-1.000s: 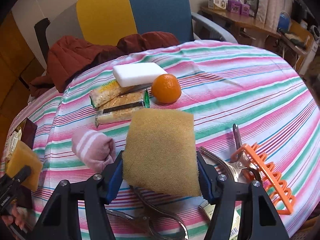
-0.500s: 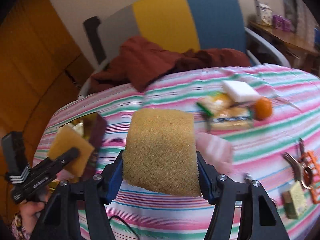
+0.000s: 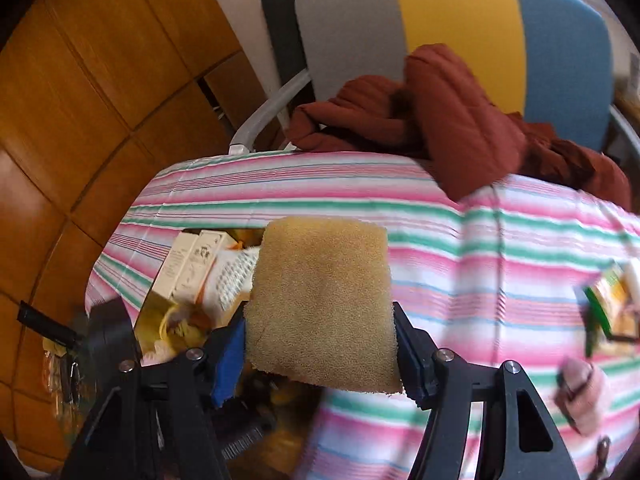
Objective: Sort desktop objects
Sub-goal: 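Lower both sponges into the gold tray and open both tools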
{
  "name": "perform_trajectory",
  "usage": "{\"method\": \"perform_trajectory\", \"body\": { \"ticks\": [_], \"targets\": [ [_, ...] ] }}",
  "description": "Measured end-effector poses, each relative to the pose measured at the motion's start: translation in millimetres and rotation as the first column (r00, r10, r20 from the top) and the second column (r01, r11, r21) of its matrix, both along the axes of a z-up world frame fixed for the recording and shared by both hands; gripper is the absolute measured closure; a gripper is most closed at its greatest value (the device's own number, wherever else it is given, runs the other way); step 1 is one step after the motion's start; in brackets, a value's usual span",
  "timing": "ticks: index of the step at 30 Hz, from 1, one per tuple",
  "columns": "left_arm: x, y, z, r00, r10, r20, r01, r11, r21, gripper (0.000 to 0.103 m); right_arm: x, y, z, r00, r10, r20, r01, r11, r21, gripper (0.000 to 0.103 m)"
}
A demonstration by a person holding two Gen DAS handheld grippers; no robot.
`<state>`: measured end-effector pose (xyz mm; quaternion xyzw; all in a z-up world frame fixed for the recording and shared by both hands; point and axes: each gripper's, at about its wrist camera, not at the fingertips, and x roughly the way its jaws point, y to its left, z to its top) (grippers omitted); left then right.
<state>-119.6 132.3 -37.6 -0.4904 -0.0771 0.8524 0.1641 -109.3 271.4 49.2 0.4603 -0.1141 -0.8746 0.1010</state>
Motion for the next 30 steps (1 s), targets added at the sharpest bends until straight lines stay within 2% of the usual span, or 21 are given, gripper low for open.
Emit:
{"method": "perform_trajectory", "body": {
  "ticks": [2, 5, 8, 10, 11, 14, 16, 18, 19, 21, 24, 26, 28, 30],
  "targets": [
    [-1.2, -1.6, -2.8, 0.999, 0.014, 0.028, -0.014, 1.000, 0.002, 0.040, -15.1, -11.3, -3.5, 1.000, 0.005, 0.004, -0.005, 1.000, 0.014, 0.037],
    [-1.2, -15.8, -8.4, 0.996, 0.029, 0.083, -0.035, 0.996, 0.077, 0.035, -31.8, -19.3, -10.1, 1.000, 0.008, 0.009, -0.008, 1.000, 0.008, 0.035],
    [3.8, -20.9, -6.8, 0.996, 0.022, 0.086, -0.026, 0.998, 0.051, 0.031, -41.5, -19.7, -16.4, 1.000, 0.007, 0.017, -0.007, 1.000, -0.015, 0.030],
    [6.2, -28.8, -5.4, 0.995, 0.034, 0.093, -0.041, 0.996, 0.082, 0.030, -41.4, -17.7, -17.8, 1.000, 0.013, 0.024, -0.012, 0.999, -0.035, 0.020],
    [6.8, -32.1, -5.2, 0.994, 0.044, 0.096, -0.053, 0.994, 0.092, 0.030, -41.2, -17.0, -17.2, 1.000, 0.012, 0.018, -0.011, 0.999, -0.044, 0.018],
    [10.1, -40.3, -4.0, 0.995, 0.048, 0.091, -0.060, 0.989, 0.133, 0.033, -33.0, -9.6, -12.7, 1.000, -0.005, -0.004, 0.004, 0.997, -0.071, 0.017],
    [13.6, -40.2, -4.0, 0.995, 0.036, 0.089, -0.046, 0.992, 0.121, 0.040, -28.1, -5.5, -9.9, 1.000, -0.018, -0.011, 0.017, 0.996, -0.092, 0.017],
    [20.7, -37.7, -5.0, 0.996, 0.006, 0.084, -0.016, 0.993, 0.119, 0.044, -26.8, -5.6, -8.8, 1.000, -0.015, -0.016, 0.014, 0.996, -0.091, 0.023],
    [21.4, -33.4, -4.9, 0.996, -0.005, 0.084, -0.004, 0.994, 0.109, 0.044, -27.3, -7.7, -9.3, 1.000, -0.004, -0.015, 0.003, 0.997, -0.083, 0.040],
    [22.4, -26.3, -7.5, 0.995, -0.030, 0.098, 0.019, 0.994, 0.106, 0.044, -33.0, -13.9, -13.3, 1.000, 0.015, 0.008, -0.014, 0.999, -0.052, 0.056],
    [16.9, -16.3, -9.6, 0.994, -0.055, 0.098, 0.044, 0.993, 0.112, 0.040, -37.7, -17.3, -20.4, 0.999, 0.015, 0.034, -0.013, 0.998, -0.053, 0.056],
    [9.5, -8.5, -9.1, 0.996, -0.048, 0.080, 0.041, 0.995, 0.089, 0.035, -32.4, -13.7, -19.7, 1.000, -0.003, 0.021, 0.004, 0.998, -0.067, 0.056],
    [0.6, -1.4, -13.6, 0.992, -0.062, 0.114, 0.053, 0.996, 0.078, 0.035, -21.4, -7.1, -14.4, 1.000, -0.024, -0.002, 0.024, 0.998, -0.065, 0.056],
    [2.1, 0.0, -11.7, 0.991, -0.060, 0.122, 0.051, 0.996, 0.080, 0.030, -8.3, 0.4, -8.5, 0.999, -0.041, -0.026, 0.040, 0.998, -0.049, 0.056]
  ]
}}
